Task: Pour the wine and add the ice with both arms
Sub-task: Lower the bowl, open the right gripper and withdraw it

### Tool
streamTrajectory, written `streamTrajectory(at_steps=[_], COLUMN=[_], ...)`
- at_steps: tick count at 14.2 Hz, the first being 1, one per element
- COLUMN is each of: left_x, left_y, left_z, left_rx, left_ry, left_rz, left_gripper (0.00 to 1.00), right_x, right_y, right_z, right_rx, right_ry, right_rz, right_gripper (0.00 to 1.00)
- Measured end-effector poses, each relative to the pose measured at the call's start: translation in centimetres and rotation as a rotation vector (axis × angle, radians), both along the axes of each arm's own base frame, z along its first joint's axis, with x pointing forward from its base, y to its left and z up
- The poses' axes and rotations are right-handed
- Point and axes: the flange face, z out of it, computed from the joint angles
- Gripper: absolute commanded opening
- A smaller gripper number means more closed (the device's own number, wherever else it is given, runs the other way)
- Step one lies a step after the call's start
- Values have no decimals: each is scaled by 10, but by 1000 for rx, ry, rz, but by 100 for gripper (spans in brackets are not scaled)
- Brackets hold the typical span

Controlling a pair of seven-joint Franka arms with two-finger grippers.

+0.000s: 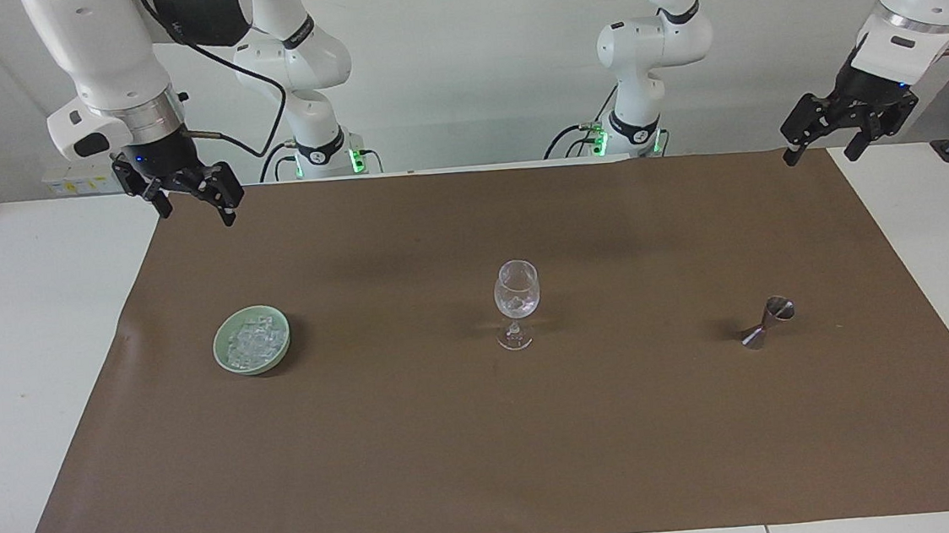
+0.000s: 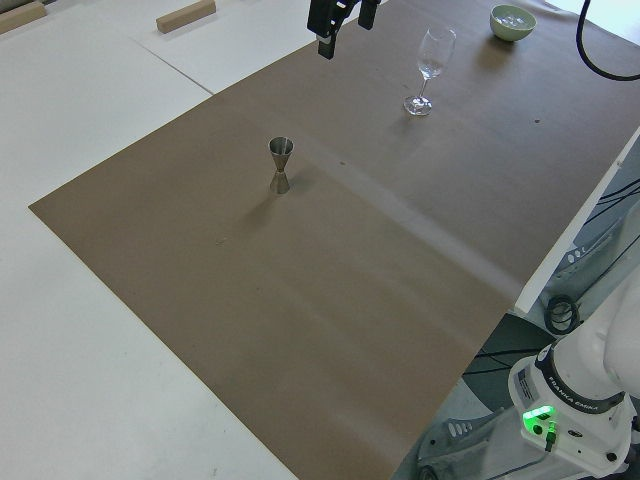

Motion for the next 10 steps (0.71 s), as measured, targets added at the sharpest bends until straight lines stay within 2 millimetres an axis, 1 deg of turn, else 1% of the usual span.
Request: streamTrajectory(at_steps=[2, 5, 7, 10], left_x=[0, 0, 0, 0], left_y=[0, 0, 1, 2], left_z=[0, 0, 0, 0], left_rx=[0, 0, 0, 0], left_ry=[0, 0, 1, 1], left_rz=[0, 1, 1, 3], left_gripper=[100, 100, 100, 100], right_x=[2, 1, -4, -14], right_y=[1, -9, -15, -14], right_z=[1, 0, -4, 4], right_rx=[13, 16, 17, 32], right_ry=[-17, -11, 36, 108], right_rz=[0, -12, 5, 19], right_gripper=[100, 100, 100, 100])
